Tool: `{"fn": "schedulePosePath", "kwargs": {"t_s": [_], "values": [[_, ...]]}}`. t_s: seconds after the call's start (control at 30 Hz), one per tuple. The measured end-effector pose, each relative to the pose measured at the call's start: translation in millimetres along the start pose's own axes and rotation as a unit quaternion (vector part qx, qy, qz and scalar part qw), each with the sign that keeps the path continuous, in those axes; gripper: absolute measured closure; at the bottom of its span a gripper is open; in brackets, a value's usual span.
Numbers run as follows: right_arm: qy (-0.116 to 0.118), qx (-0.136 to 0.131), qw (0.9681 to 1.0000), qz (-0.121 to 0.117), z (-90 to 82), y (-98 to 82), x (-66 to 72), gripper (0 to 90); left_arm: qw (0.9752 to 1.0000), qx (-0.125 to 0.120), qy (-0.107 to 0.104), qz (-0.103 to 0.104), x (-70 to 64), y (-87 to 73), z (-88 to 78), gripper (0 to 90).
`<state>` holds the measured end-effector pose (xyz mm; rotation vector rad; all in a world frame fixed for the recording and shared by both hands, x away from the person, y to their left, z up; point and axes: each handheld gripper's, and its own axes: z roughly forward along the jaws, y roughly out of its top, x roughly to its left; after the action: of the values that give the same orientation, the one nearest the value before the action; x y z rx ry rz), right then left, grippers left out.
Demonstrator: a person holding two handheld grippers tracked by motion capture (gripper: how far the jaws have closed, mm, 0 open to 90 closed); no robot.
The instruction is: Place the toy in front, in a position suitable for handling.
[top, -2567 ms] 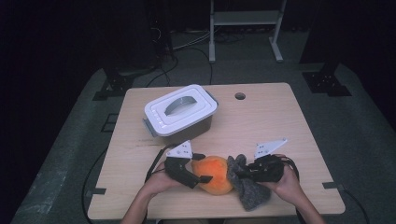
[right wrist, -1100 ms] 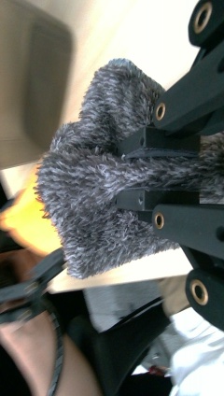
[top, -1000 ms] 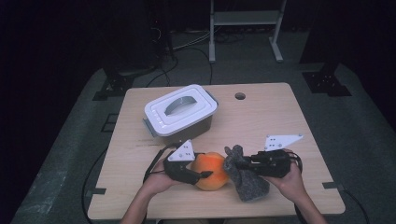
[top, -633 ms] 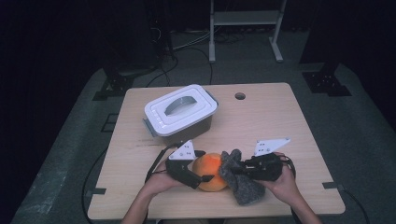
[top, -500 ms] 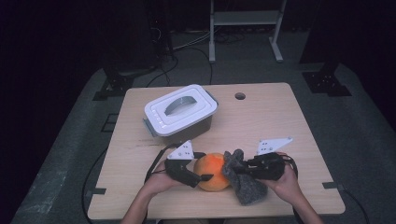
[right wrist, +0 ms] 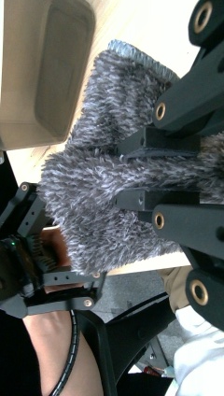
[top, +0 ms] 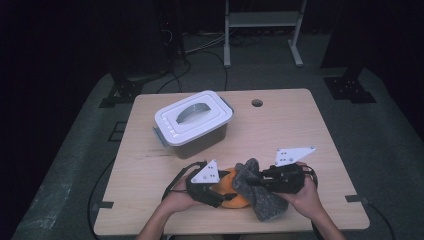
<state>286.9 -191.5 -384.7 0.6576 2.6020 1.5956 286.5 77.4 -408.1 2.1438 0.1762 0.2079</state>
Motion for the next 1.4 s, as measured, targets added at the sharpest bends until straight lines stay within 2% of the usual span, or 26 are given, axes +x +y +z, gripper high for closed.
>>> {"fn": "schedulePosePath", "kwargs": {"t_s": [0.13,0.3,0.37,0.5,0.63,0.73,0.8,0.9,0.97,1.0,1.07,1.13,1.23,1.4], "values": [[-0.013,0.004,0.9999,0.006,-3.4,-3.4,-7.0,77.1,0.9998,-0.006,0.006,-0.017,5.3,-1.3,-1.9,34.3],[-0.034,0.016,0.999,0.025,-5.9,-15.1,-19.7,77.1,0.9972,-0.023,0.019,-0.068,15.7,-5.6,-5.4,34.1],[-0.041,0.017,0.9988,0.022,-6.7,-14.6,-18.8,77.2,0.9958,-0.027,0.031,-0.082,18.0,-6.0,-6.1,34.1],[-0.033,0.007,0.9994,0.0,-5.8,-6.2,-7.2,77.2,0.9917,-0.038,0.042,-0.115,20.7,-7.1,-4.5,34.1],[-0.031,0.02,0.9991,-0.023,1.5,-1.0,2.2,77.1,0.992,-0.034,0.046,-0.113,18.9,-5.7,-4.1,33.9],[-0.03,0.023,0.9992,-0.013,1.8,-6.2,-3.9,77.2,0.9913,-0.038,0.046,-0.117,19.6,-6.7,-4.2,33.8],[-0.039,0.023,0.9989,-0.005,-2.1,-10.4,-10.2,77.2,0.9913,-0.039,0.043,-0.118,20.0,-7.0,-4.5,33.9],[-0.047,0.023,0.9986,0.011,-7.1,-15.4,-18.1,77.2,0.9937,-0.04,0.032,-0.099,17.3,-7.1,-3.9,33.9],[-0.041,0.018,0.9987,0.022,-9.5,-16.9,-22.0,77.1,0.9966,-0.033,0.022,-0.072,13.0,-5.3,-2.7,34.0],[-0.037,0.017,0.9988,0.026,-10.2,-16.7,-22.8,77.1,0.9983,-0.029,0.017,-0.048,9.1,-3.9,-1.7,34.0],[-0.027,0.012,0.9991,0.029,-11.5,-15.4,-22.9,77.1,0.9995,-0.023,0.009,-0.019,3.5,-2.0,0.1,34.1],[-0.013,0.006,0.9994,0.032,-12.4,-13.1,-21.5,77.2,0.9997,-0.014,-0.001,0.021,-3.5,0.3,2.5,34.1],[0.006,-0.002,0.9996,0.029,-12.6,-7.9,-16.5,77.2,0.9987,-0.007,-0.008,0.05,-11.0,3.2,5.4,34.0],[0.021,0.002,0.9997,0.015,-8.4,-0.8,-7.0,77.1,0.997,-0.001,-0.02,0.075,-15.4,3.7,6.5,33.7]]}}
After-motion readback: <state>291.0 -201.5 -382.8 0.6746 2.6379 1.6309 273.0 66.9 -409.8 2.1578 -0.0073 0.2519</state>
